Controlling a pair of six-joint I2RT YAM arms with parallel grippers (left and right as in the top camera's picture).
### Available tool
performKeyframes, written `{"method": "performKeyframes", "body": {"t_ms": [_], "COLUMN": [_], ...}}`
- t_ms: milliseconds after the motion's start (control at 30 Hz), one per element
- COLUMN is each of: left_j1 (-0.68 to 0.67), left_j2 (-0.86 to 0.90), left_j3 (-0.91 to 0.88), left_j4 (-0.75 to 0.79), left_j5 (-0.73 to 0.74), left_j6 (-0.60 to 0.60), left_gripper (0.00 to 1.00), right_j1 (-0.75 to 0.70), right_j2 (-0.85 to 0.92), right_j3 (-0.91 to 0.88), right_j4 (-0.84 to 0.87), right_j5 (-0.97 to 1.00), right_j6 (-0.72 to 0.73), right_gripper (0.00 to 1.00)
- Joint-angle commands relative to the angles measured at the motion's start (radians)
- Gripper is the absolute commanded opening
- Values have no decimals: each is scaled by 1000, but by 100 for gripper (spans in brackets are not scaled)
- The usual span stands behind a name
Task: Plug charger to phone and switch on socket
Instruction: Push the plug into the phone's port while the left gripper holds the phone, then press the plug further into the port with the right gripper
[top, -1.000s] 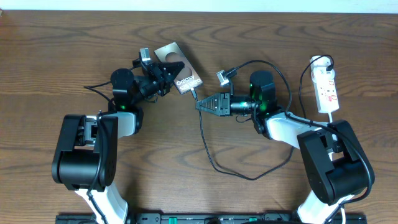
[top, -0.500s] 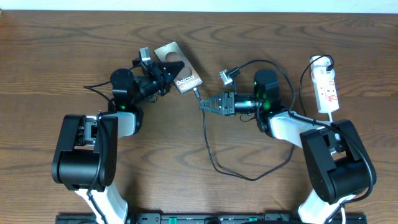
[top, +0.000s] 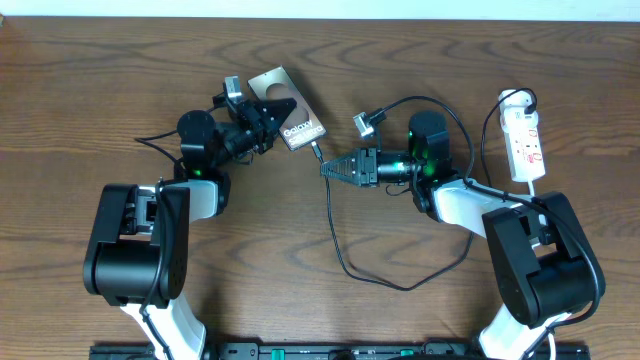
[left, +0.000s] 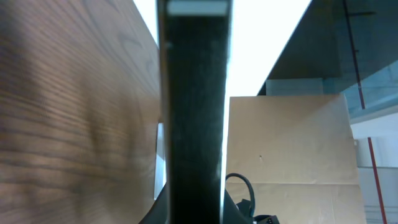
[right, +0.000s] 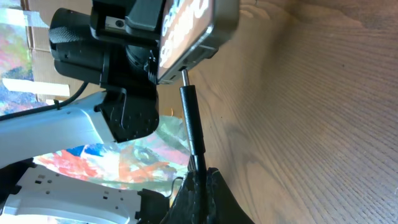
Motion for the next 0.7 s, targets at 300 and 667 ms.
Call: {"method": "performKeyframes", "body": {"t_ms": [300, 667], "left_j1": [6, 5], "left_j2": [-2, -2], "left_j3": [19, 19], "left_j4": [29, 29], "left_j5": [16, 23], "left_j6": [-1, -1], "left_gripper": [8, 7], "right_j1": [24, 23], "right_j2": [10, 10], "right_j3": [-3, -3], "right_j4": [17, 16], "right_j5": [8, 17], "right_j6": [-4, -4], "right_gripper": [1, 1]}}
